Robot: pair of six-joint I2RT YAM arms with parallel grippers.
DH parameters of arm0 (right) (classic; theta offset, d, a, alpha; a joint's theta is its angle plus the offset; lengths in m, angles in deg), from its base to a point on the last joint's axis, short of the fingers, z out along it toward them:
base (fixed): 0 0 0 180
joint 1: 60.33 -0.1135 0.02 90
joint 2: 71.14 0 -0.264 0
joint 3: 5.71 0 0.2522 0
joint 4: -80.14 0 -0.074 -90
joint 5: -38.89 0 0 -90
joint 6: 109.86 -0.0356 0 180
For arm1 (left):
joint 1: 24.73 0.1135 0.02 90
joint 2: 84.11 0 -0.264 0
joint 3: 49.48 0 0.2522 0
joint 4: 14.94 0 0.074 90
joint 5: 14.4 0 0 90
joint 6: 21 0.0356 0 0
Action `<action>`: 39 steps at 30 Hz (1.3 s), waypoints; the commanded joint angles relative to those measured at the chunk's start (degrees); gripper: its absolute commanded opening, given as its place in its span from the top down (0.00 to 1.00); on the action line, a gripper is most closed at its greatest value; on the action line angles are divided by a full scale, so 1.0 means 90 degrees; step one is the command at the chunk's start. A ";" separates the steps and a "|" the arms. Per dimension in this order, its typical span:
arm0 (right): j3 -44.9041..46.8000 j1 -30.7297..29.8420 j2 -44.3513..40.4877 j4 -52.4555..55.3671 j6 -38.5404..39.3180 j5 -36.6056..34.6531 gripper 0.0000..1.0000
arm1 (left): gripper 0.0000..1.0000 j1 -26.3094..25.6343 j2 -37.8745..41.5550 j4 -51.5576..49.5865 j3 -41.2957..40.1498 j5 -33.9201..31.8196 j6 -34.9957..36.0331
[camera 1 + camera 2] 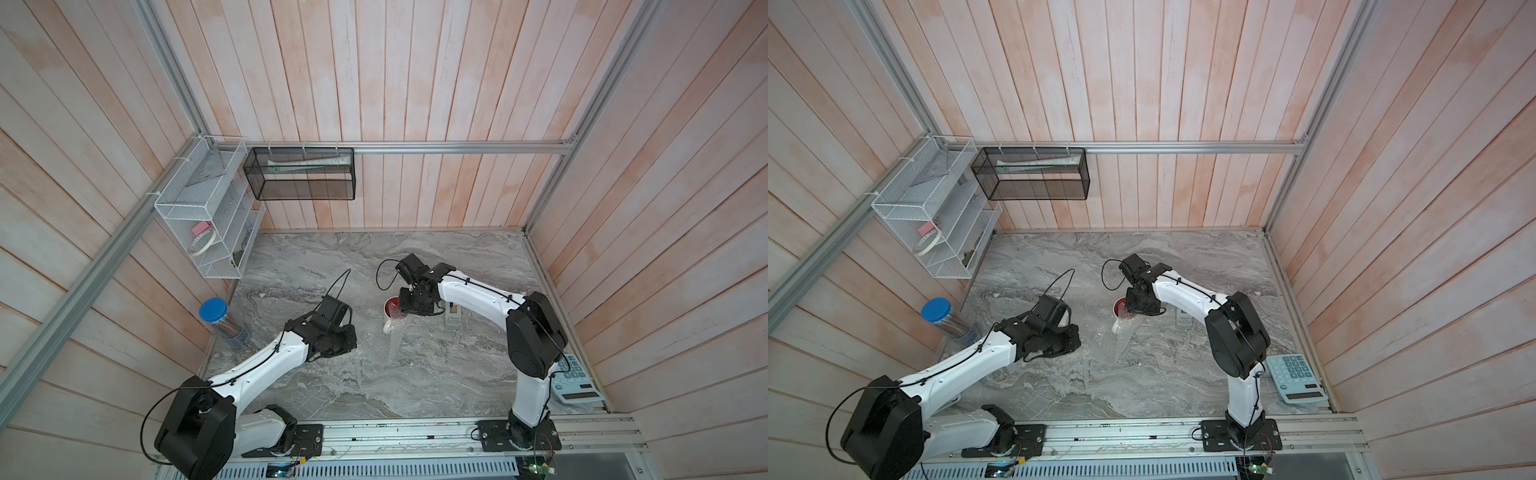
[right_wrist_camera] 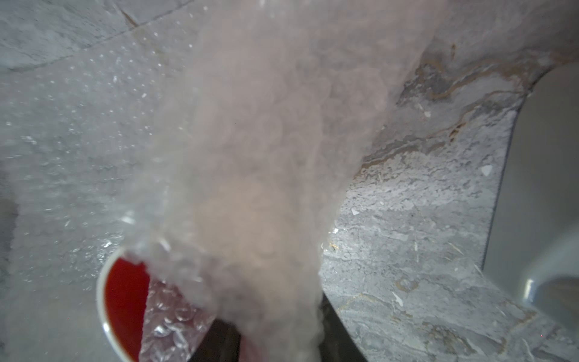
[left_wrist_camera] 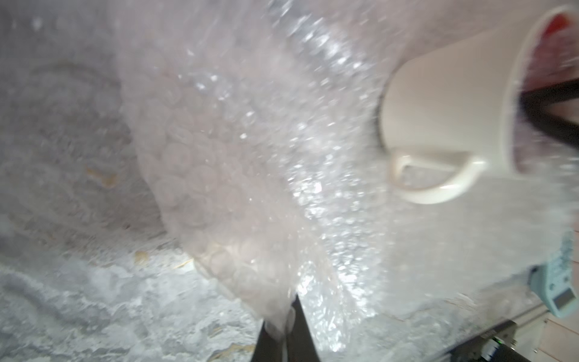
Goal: Wrap mugs in bubble wrap
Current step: Wrap the mug in bubble wrap.
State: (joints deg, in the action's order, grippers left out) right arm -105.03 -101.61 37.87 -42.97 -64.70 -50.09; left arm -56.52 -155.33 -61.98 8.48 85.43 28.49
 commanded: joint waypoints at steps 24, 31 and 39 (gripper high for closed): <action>0.0551 0.0133 0.0144 -0.1071 0.0456 0.1000 0.63 | 1.00 -0.0467 -0.1829 0.2320 0.1942 0.0962 0.0333; 0.0749 0.0238 -0.0132 -0.1306 0.0415 0.1200 0.60 | 1.00 -0.0464 -0.2494 0.2374 0.2151 0.0808 0.0541; 0.1005 0.0338 -0.0725 -0.1450 0.0330 0.1243 0.56 | 1.00 -0.0465 -0.3096 0.2129 0.2442 0.0753 0.0648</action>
State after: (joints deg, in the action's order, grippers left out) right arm -96.72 -98.68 35.45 -54.88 -61.07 -39.60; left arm -60.43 -181.84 -42.90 28.68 93.06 32.86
